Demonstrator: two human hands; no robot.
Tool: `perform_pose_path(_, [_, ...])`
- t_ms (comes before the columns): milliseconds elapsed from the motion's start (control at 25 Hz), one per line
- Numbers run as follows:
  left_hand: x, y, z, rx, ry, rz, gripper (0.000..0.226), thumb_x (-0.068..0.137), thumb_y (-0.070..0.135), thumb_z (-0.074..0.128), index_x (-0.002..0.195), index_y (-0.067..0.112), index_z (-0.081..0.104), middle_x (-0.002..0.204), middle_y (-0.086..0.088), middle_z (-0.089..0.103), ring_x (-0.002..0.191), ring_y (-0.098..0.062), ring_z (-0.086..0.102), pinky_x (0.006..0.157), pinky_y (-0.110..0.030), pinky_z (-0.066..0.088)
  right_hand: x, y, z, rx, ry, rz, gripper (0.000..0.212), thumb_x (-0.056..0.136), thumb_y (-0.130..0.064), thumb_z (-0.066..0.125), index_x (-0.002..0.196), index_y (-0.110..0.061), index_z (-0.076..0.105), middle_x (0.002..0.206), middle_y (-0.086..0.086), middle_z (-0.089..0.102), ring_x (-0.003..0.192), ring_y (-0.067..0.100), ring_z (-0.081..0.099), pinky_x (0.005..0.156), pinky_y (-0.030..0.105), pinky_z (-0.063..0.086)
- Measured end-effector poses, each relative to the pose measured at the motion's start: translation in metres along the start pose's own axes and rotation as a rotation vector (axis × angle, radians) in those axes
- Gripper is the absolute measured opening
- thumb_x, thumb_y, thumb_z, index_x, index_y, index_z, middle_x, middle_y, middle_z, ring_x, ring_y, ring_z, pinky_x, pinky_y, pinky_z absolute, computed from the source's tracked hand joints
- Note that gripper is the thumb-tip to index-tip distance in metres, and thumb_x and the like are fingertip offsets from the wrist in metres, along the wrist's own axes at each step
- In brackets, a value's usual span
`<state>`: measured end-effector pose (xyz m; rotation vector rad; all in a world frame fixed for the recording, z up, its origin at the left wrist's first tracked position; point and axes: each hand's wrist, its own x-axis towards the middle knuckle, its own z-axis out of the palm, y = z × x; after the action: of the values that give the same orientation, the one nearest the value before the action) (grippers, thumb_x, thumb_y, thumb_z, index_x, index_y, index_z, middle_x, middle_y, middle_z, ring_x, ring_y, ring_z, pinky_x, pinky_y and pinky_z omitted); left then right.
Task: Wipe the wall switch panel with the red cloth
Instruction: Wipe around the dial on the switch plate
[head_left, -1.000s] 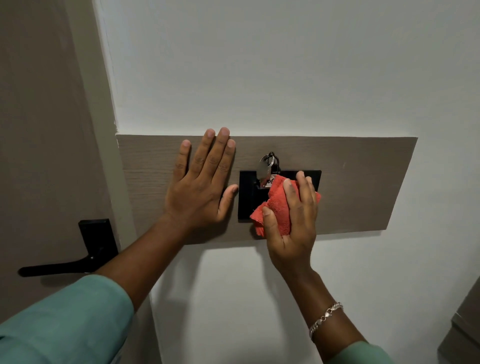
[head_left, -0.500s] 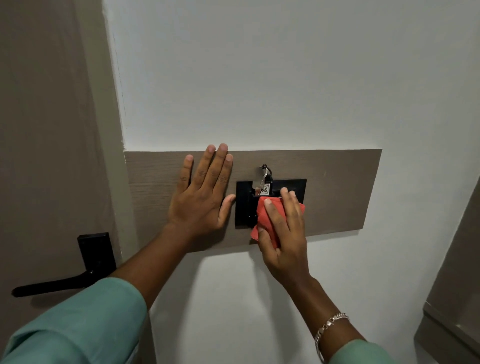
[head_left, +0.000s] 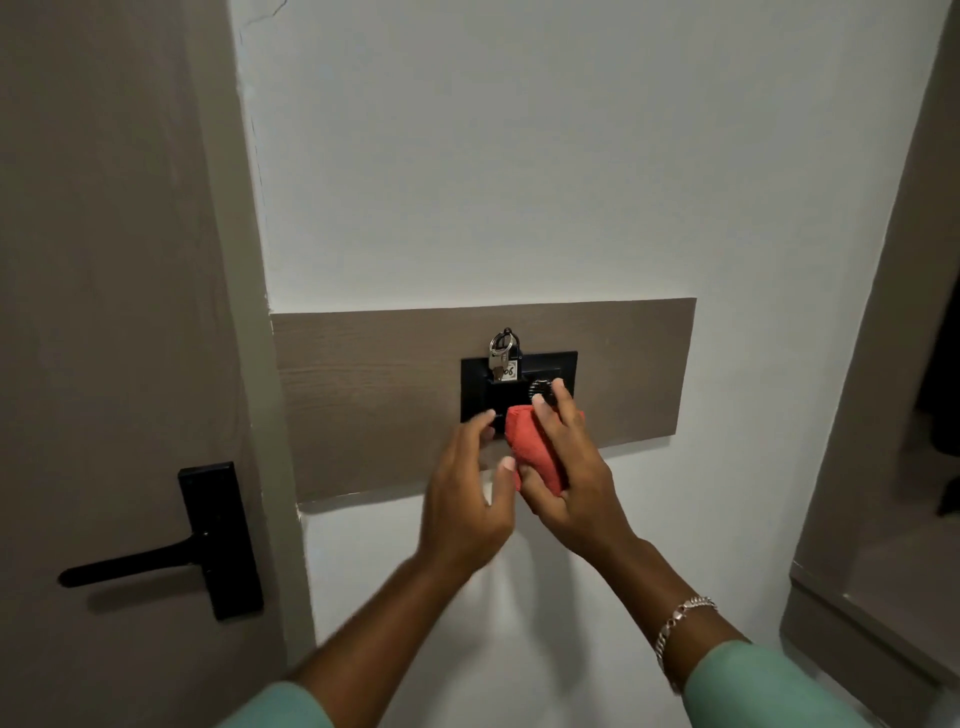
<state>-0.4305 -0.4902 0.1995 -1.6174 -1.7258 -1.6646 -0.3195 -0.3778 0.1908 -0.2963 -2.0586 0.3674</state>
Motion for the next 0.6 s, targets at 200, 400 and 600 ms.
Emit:
perform_pose_path(200, [0.003, 0.042, 0.063, -0.530, -0.244, -0.444, 0.039, 0.090, 0.021, 0.068, 0.125, 0.029, 0.054, 0.120, -0.002, 0.068, 0.110, -0.019, 0.068, 0.079, -0.021, 0.060, -0.029, 0.020, -0.052, 0.097, -0.019, 0.094, 0.097, 0.081, -0.034, 0.072, 0.154, -0.045, 0.008, 0.167, -0.019, 0.010, 0.152, 0.012, 0.027, 0.112, 0.046, 0.049])
perform_pose_path(400, [0.003, 0.074, 0.171, -0.598, -0.272, -0.507, 0.019, 0.092, 0.015, 0.065, 0.108, 0.024, 0.066, 0.110, -0.006, 0.074, 0.101, -0.023, 0.071, 0.092, -0.044, 0.060, -0.082, 0.102, -0.136, 0.431, 0.137, 0.653, 0.115, 0.055, -0.058, 0.086, 0.149, -0.044, 0.021, 0.150, -0.016, 0.042, 0.130, 0.002, 0.053, 0.099, 0.028, 0.053])
perform_pose_path(600, [-0.015, 0.094, 0.339, -0.507, -0.336, -0.615, 0.025, 0.089, 0.022, 0.068, 0.113, 0.016, 0.070, 0.106, -0.004, 0.075, 0.098, -0.024, 0.070, 0.092, -0.049, 0.057, -0.139, 0.231, -0.221, 0.583, 0.277, 1.019, 0.085, 0.049, -0.038, 0.097, 0.122, -0.021, 0.058, 0.110, 0.012, 0.075, 0.096, 0.030, 0.076, 0.082, 0.047, 0.063])
